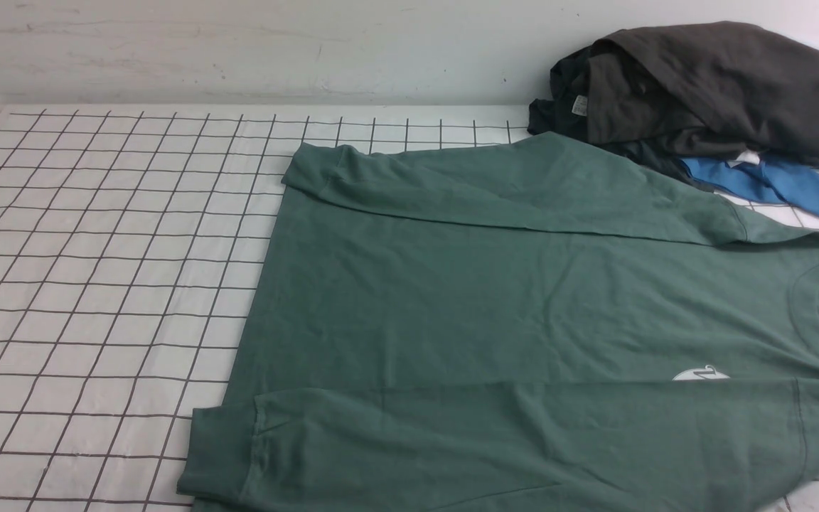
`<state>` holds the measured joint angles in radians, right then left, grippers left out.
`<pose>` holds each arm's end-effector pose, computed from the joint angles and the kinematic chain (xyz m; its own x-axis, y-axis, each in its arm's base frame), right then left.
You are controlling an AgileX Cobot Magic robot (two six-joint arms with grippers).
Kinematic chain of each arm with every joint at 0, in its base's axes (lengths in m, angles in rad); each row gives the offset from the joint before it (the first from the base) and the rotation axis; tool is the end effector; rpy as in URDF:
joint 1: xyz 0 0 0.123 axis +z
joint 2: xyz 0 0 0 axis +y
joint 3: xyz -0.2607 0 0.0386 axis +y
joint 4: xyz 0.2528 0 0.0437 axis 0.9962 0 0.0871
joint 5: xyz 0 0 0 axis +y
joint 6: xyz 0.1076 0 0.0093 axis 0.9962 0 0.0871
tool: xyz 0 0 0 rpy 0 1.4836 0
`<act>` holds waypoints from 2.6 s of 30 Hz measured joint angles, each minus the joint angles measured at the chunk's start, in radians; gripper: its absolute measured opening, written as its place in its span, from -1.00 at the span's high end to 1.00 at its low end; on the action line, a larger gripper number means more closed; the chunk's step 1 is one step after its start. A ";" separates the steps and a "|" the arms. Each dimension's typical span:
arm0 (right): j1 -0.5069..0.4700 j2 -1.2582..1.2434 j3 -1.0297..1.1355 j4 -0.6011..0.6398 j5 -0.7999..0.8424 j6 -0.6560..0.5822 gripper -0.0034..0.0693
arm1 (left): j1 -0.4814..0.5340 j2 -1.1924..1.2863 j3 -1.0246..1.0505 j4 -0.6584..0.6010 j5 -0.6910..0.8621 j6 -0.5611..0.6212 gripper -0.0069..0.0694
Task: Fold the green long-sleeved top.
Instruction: Use the left arm to clamp the cuff closest to it, then use the left arm to drag and place the cuff at the centered position on the left edge of the fabric
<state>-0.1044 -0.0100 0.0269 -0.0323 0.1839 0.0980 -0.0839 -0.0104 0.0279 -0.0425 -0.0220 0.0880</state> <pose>0.0991 -0.0110 0.1861 -0.1051 0.0776 -0.9914 0.1173 0.9910 0.0651 0.0997 -0.0083 0.2079 0.0949 0.0377 -0.9948 0.0786 0.9959 0.0452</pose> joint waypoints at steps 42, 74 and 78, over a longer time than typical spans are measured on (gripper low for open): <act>0.351 1.063 -0.680 0.052 0.689 -0.215 0.94 | 0.000 1.414 -0.825 -0.359 0.674 0.250 0.14; 0.360 1.123 -0.689 0.108 0.512 -0.255 0.94 | -0.191 1.608 -1.105 -0.008 0.673 0.087 0.83; 0.360 1.123 -0.689 0.092 0.507 -0.255 0.94 | -0.191 1.598 -1.244 0.042 0.648 0.093 0.83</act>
<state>0.2556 1.1130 -0.6617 0.0599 0.6913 -0.1571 -0.2746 1.5878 -1.2166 0.0000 0.6255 0.1809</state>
